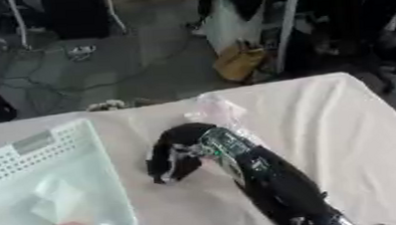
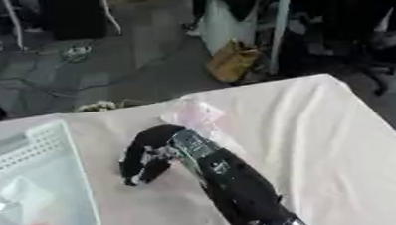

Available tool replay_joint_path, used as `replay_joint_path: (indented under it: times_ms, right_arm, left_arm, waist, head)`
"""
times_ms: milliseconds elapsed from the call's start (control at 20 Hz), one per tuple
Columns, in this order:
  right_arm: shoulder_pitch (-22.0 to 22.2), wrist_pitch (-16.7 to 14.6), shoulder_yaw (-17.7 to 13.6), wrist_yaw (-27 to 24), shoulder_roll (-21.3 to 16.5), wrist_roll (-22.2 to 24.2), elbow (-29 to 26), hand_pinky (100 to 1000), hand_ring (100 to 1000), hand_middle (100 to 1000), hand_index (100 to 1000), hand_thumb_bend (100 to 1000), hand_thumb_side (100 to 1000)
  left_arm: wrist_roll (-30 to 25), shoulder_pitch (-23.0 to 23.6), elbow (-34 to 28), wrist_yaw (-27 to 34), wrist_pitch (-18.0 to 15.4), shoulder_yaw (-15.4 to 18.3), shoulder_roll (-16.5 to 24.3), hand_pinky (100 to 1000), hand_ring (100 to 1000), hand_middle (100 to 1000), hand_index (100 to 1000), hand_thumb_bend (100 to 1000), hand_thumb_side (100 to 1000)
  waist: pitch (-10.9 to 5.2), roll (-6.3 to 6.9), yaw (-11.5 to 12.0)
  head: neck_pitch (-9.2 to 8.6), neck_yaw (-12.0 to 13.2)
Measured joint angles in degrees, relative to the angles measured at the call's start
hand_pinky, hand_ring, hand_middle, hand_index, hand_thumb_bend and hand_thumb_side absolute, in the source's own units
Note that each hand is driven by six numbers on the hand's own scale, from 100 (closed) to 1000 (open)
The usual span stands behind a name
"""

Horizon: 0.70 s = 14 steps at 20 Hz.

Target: Pick up objects on the table and place them in the box.

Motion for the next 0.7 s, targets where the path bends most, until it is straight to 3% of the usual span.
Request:
replay_joint_path:
  times_ms: [700]
  right_arm:
    - [-0.1, -0.3, -0.4, 3.9, -1.0, -4.4, 2.0, 987, 1000, 948, 1000, 537, 895]
  left_arm:
    - [0.0, -0.5, 0.0, 0.2, -0.1, 0.0, -0.4, 839, 926, 793, 834, 100, 795]
  waist:
    - [1.18, 0.02, 0.4]
  head:
    - [-1.02, -1.2]
